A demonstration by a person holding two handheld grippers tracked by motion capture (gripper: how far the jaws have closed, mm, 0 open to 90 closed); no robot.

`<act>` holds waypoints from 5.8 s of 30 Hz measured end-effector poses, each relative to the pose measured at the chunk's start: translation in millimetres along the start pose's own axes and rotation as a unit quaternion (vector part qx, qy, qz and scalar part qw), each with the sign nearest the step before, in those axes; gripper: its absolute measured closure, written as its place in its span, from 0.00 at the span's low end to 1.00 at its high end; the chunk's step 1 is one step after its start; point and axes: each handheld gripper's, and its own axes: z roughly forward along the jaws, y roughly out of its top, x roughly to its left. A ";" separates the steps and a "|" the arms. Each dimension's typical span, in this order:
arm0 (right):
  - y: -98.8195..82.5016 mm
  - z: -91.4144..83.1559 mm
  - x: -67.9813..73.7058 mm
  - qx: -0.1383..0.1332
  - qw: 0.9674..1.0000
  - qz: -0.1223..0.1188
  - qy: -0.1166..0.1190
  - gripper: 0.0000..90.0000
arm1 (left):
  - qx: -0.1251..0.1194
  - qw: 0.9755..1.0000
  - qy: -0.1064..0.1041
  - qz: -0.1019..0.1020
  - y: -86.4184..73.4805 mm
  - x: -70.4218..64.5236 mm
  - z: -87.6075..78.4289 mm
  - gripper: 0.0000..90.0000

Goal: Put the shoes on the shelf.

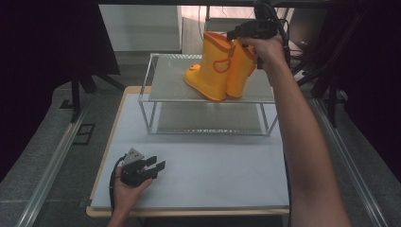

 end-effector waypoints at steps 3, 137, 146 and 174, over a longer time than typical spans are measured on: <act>2.8 1.6 4.1 0.010 1.000 -0.008 -0.007 0.52 | 0.000 1.000 0.000 0.000 0.0 -0.1 0.1 0.60; -145.6 53.9 -67.0 -0.013 0.997 -0.007 0.078 1.00 | 0.007 1.000 0.007 0.002 -3.5 -3.8 1.1 0.60; -146.5 54.8 -68.3 -0.017 0.996 0.004 0.086 1.00 | 0.010 1.000 0.005 0.004 -3.5 -5.0 3.0 0.60; -140.3 63.5 -49.5 -0.030 0.993 0.005 0.115 1.00 | 0.014 1.000 0.001 0.005 -4.7 -6.0 5.9 0.60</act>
